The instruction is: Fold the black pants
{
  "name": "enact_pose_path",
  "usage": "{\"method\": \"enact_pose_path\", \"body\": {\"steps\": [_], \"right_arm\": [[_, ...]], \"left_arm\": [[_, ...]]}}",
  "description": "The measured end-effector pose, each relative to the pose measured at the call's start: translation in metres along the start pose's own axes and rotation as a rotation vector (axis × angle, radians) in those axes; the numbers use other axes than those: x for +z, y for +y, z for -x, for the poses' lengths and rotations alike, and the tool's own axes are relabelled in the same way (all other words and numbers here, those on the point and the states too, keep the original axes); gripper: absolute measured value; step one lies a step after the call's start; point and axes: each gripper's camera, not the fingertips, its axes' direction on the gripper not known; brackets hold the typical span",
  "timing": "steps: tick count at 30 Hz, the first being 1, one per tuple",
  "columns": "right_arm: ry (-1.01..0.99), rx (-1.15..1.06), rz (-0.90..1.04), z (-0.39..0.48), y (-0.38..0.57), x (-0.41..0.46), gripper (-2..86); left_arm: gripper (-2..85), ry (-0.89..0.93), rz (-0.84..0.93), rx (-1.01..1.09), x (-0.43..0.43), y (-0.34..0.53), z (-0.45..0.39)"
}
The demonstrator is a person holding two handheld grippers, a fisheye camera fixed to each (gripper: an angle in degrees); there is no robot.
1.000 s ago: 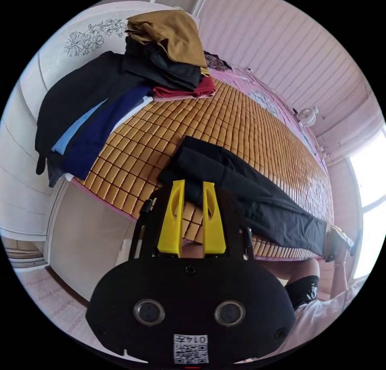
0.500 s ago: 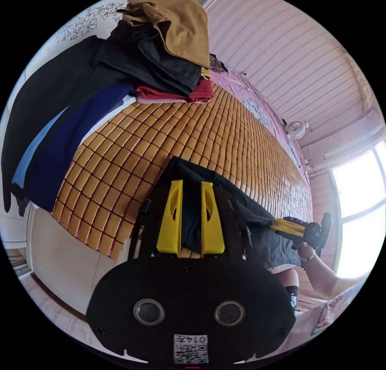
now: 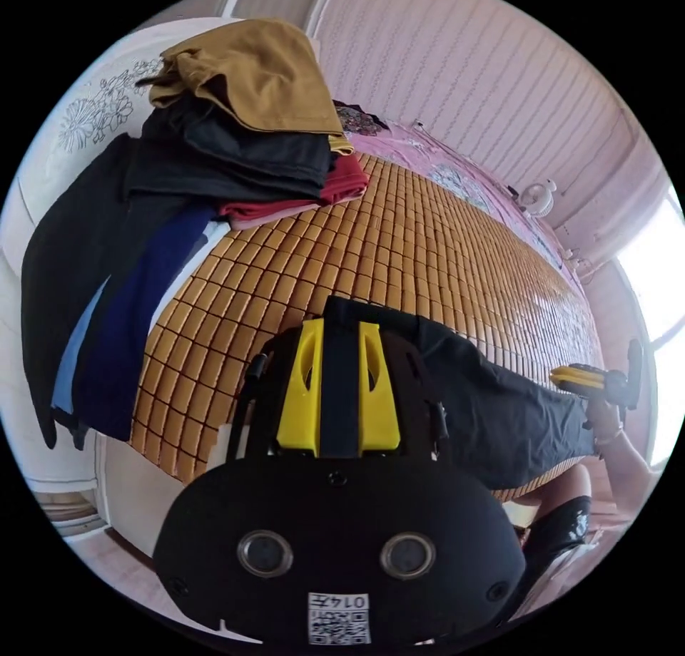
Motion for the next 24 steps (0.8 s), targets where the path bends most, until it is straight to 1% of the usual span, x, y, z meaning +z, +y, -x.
{"method": "enact_pose_path", "body": {"steps": [1, 3, 5, 8, 11, 13, 16, 18, 20, 22, 24], "right_arm": [[-0.004, 0.016, 0.005, -0.005, 0.008, 0.005, 5.6], [-0.032, 0.024, 0.009, -0.01, 0.017, 0.014, 5.6], [-0.08, -0.002, 0.004, -0.009, 0.016, 0.023, 5.8], [-0.179, -0.113, -0.033, 0.007, -0.011, 0.034, 7.2], [-0.268, -0.262, -0.096, 0.038, -0.063, 0.045, 10.8], [-0.326, -0.349, -0.099, 0.065, -0.112, 0.062, 12.8], [-0.345, -0.432, -0.08, 0.093, -0.165, 0.09, 13.5], [-0.352, -0.454, -0.024, 0.103, -0.191, 0.113, 13.1], [-0.375, -0.466, 0.073, 0.107, -0.212, 0.138, 10.5], [-0.433, -0.515, 0.169, 0.11, -0.229, 0.157, 4.9], [-0.5, -0.582, 0.172, 0.109, -0.233, 0.157, 2.3]], "left_arm": [[9.4, -0.003, 0.01, 0.047, -0.003, 0.001, 0.002], [11.1, 0.062, 0.018, 0.116, -0.008, 0.002, 0.009], [13.2, 0.182, 0.005, 0.189, -0.017, 0.005, 0.022], [15.2, 0.2, -0.043, 0.258, -0.029, 0.012, 0.037], [19.1, 0.229, -0.05, 0.317, -0.032, 0.018, 0.047], [20.0, 0.236, -0.034, 0.374, -0.032, 0.021, 0.049], [20.5, 0.238, -0.03, 0.441, -0.03, 0.025, 0.051], [20.6, 0.248, -0.029, 0.458, -0.026, 0.024, 0.054], [20.9, 0.27, -0.032, 0.473, -0.021, 0.021, 0.056], [21.2, 0.284, -0.037, 0.496, -0.016, 0.019, 0.056], [21.4, 0.313, -0.023, 0.538, -0.01, 0.018, 0.053]]}}
